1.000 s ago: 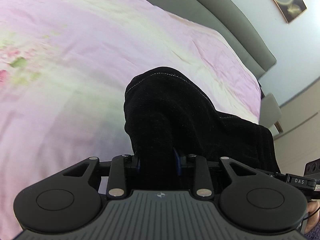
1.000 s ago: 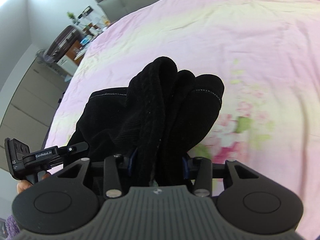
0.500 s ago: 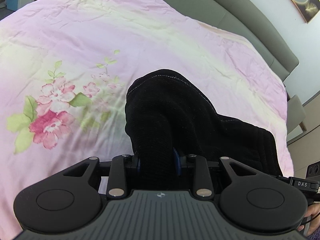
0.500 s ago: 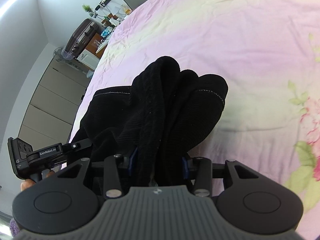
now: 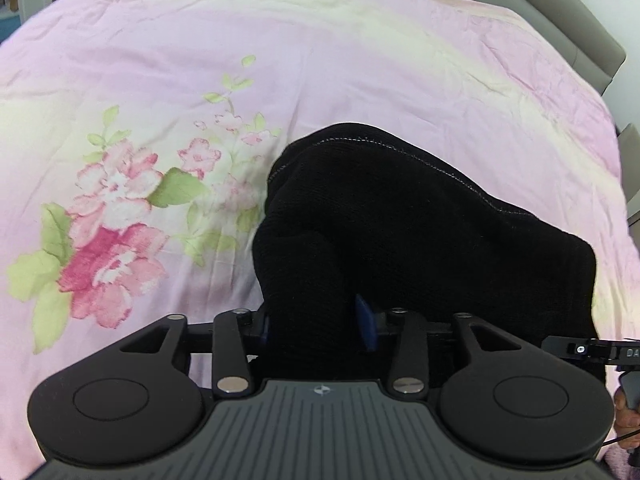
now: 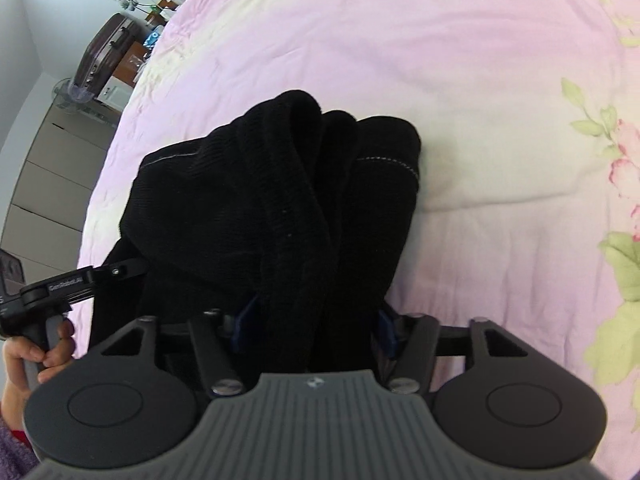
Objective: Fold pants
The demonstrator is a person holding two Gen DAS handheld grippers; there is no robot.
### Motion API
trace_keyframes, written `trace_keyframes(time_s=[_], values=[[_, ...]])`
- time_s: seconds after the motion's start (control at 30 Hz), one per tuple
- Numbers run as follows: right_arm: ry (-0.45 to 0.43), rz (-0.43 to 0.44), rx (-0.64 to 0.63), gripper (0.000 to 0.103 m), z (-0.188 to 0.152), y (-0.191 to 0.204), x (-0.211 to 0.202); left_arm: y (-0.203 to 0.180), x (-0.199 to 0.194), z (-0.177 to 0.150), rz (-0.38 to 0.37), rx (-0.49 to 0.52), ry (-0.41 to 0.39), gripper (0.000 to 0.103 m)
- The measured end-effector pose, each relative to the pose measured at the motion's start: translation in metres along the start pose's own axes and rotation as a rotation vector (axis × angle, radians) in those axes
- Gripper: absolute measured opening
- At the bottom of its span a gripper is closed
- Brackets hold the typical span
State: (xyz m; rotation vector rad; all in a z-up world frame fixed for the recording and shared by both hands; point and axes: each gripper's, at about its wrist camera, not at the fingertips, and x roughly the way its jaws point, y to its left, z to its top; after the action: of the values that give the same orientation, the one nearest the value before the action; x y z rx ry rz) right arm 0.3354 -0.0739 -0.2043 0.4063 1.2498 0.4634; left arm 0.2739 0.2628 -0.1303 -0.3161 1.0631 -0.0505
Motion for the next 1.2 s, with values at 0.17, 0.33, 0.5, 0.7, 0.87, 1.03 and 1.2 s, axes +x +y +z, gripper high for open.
trace_keyframes(time_s=[0.17,0.33,0.5,0.7,0.87,1.03,1.2], values=[[-0.038,-0.077,-0.068,0.071,-0.002,0.018,-0.024,-0.018,-0.03,-0.004,0.098,0.07,-0.035,0.058],[-0.118,-0.078,-0.152,0.073,-0.009,0.043,-0.072,-0.04,-0.093,-0.005,0.165,0.159,-0.105,0.058],[-0.243,-0.077,-0.301,0.077,-0.037,0.075,-0.138,-0.079,-0.167,-0.007,0.246,0.275,-0.175,0.061],[-0.392,-0.107,-0.451,0.083,-0.089,0.115,-0.203,-0.124,-0.225,-0.048,0.284,0.364,-0.28,0.068],[-0.57,-0.141,-0.521,0.098,-0.149,0.134,-0.242,-0.143,-0.234,-0.105,0.279,0.308,-0.406,0.07],[-0.612,-0.128,-0.542,0.098,-0.195,0.133,-0.256,-0.156,-0.229,-0.156,0.279,0.248,-0.493,0.07],[-0.639,-0.163,-0.518,0.098,-0.227,0.125,-0.253,-0.163,-0.224,-0.188,0.254,0.231,-0.531,0.075]])
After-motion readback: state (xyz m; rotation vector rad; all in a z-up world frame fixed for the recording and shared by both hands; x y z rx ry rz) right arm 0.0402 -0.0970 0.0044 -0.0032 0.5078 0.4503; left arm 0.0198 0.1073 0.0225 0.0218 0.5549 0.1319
